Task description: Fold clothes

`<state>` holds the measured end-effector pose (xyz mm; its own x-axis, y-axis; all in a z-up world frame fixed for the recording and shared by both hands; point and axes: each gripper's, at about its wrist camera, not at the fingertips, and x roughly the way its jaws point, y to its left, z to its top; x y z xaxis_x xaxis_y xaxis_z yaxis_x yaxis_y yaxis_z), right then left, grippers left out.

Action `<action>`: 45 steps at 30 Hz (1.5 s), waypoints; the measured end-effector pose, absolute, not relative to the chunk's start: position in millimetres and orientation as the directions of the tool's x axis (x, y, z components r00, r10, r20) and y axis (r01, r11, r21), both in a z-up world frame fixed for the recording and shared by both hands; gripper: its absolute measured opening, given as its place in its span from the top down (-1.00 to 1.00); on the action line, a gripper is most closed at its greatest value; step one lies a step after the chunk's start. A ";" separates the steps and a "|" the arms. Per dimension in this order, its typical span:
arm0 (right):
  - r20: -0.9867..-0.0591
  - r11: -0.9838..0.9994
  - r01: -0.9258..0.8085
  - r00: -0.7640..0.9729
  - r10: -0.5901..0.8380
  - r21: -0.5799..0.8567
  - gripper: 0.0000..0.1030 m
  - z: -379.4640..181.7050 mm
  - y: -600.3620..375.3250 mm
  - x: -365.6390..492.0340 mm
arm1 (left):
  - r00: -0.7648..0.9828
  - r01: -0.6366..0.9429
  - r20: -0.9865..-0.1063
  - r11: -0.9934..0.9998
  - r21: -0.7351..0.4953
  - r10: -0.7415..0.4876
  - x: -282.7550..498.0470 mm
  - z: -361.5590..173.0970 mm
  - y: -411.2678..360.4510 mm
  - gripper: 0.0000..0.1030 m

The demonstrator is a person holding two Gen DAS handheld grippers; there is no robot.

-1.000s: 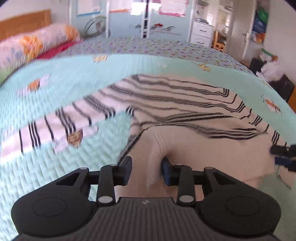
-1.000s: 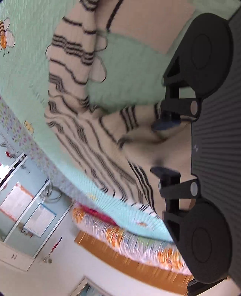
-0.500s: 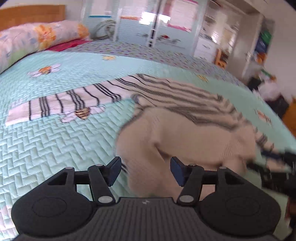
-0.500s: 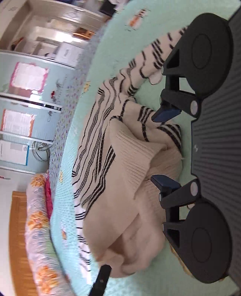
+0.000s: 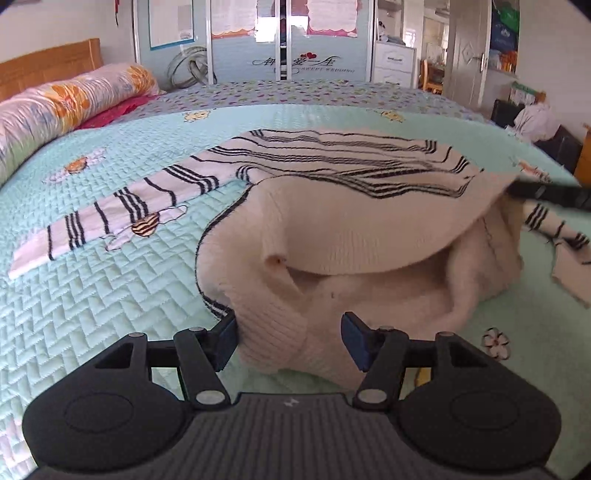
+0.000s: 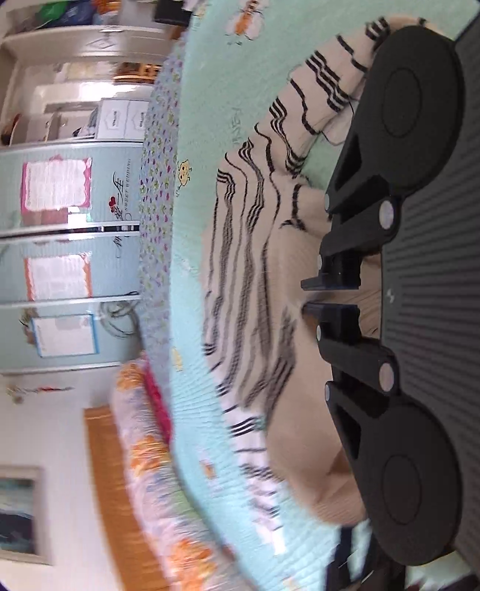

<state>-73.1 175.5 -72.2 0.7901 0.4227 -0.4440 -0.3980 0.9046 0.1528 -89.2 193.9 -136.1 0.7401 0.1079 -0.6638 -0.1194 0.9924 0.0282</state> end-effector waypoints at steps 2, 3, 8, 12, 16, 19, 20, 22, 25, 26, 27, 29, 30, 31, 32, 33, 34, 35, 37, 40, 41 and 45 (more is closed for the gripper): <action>-0.411 0.891 -0.391 0.791 0.453 0.231 1.00 -60.2 165.6 -77.4 | 0.737 -0.122 -0.668 0.992 0.022 0.106 -86.7 -140.3 196.2 -0.22; -0.398 0.886 -0.387 0.793 0.460 0.255 1.00 -55.2 161.3 -79.0 | 0.732 -0.127 -0.672 0.992 0.027 0.112 -85.1 -142.8 197.0 -0.22; -0.421 0.904 -0.336 0.803 0.422 0.266 1.00 -55.0 147.7 -78.7 | 0.723 -0.138 -0.681 0.990 0.023 0.116 -80.3 -152.2 204.5 0.18; -0.461 0.911 -0.295 0.791 0.403 0.290 1.00 -70.3 135.3 -80.4 | 0.736 -0.150 -0.675 0.985 -0.085 0.053 -86.2 -133.1 220.7 0.70; -0.473 0.919 -0.290 0.791 0.387 0.266 0.95 -77.8 131.2 -84.6 | 0.795 -0.131 -0.604 0.955 -0.265 -0.059 -102.3 -91.4 238.4 0.73; -0.508 0.919 -0.295 0.768 0.391 0.261 0.36 -92.7 127.4 -85.0 | 0.826 -0.127 -0.553 0.922 -0.366 -0.106 -108.9 -68.2 248.6 0.83; -0.534 0.925 -0.289 0.757 0.378 0.245 0.02 -101.0 128.2 -84.7 | 0.829 -0.130 -0.548 0.917 -0.377 -0.108 -108.5 -62.9 248.8 0.83; -0.584 0.933 -0.286 0.727 0.361 0.219 -0.04 -114.9 131.7 -82.0 | 0.825 -0.146 -0.553 0.904 -0.401 -0.112 -107.8 -62.3 250.8 0.84; -0.627 0.920 -0.259 0.674 0.390 0.294 -0.04 -134.1 128.8 -78.1 | 0.807 -0.178 -0.582 0.897 -0.404 -0.102 -108.5 -70.2 251.7 0.84; -0.628 0.909 -0.241 0.661 0.409 0.339 -0.05 -138.7 127.0 -75.2 | 0.791 -0.193 -0.605 0.900 -0.390 -0.092 -109.0 -76.1 252.0 0.84; -0.628 0.897 -0.222 0.649 0.429 0.383 -0.05 -143.2 125.3 -72.3 | 0.773 -0.210 -0.629 0.903 -0.375 -0.081 -109.4 -82.5 252.5 0.84; -0.624 0.880 -0.194 0.640 0.449 0.434 -0.21 -150.0 125.4 -64.4 | 0.743 -0.229 -0.666 0.907 -0.353 -0.071 -111.2 -95.9 252.8 0.84; -0.619 0.872 -0.185 0.638 0.458 0.454 -0.26 -152.8 127.1 -60.7 | 0.727 -0.239 -0.684 0.911 -0.335 -0.061 -112.6 -102.1 252.0 0.84; -0.614 0.863 -0.176 0.636 0.468 0.474 -0.28 -155.4 128.8 -57.1 | 0.710 -0.250 -0.702 0.915 -0.315 -0.048 -114.1 -108.2 250.9 0.84; -0.604 0.852 -0.167 0.638 0.478 0.497 -0.29 -156.1 130.3 -54.7 | 0.693 -0.257 -0.720 0.920 -0.297 -0.039 -114.6 -113.7 250.2 0.83; -0.597 0.840 -0.167 0.633 0.493 0.516 -0.27 -156.2 132.6 -53.3 | 0.682 -0.258 -0.731 0.924 -0.284 -0.034 -115.8 -117.8 250.4 0.81; -0.590 0.826 -0.172 0.623 0.514 0.537 0.01 -156.3 135.0 -52.2 | 0.672 -0.257 -0.740 0.927 -0.272 -0.031 -117.3 -121.4 250.7 0.81; -0.585 0.812 -0.178 0.610 0.534 0.556 0.64 -156.0 137.8 -51.6 | 0.662 -0.256 -0.749 0.931 -0.261 -0.028 -118.9 -125.0 251.1 0.80; -0.570 0.802 -0.191 0.612 0.548 0.566 0.94 -152.5 140.8 -55.9 | 0.660 -0.259 -0.751 0.938 -0.232 -0.003 -123.1 -126.5 250.8 0.62; -0.527 0.797 -0.242 0.639 0.560 0.553 0.95 -135.3 138.1 -68.8 | 0.681 -0.252 -0.732 0.948 -0.194 0.031 -132.5 -118.9 247.1 0.36; -0.517 0.802 -0.260 0.651 0.557 0.537 0.95 -127.4 135.3 -74.0 | 0.695 -0.242 -0.718 0.954 -0.178 0.042 -136.9 -114.5 244.3 0.31; -0.480 0.820 -0.301 0.692 0.539 0.486 0.95 -98.1 119.4 -95.7 | 0.747 -0.189 -0.655 0.981 -0.043 0.115 -153.7 -99.9 222.2 -0.15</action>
<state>-95.7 119.4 -98.1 0.6923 0.5390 -0.4798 -0.3014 0.8201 0.4864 -153.7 222.2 -99.9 0.7466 0.1154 -0.6552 -0.1892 0.9810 -0.0428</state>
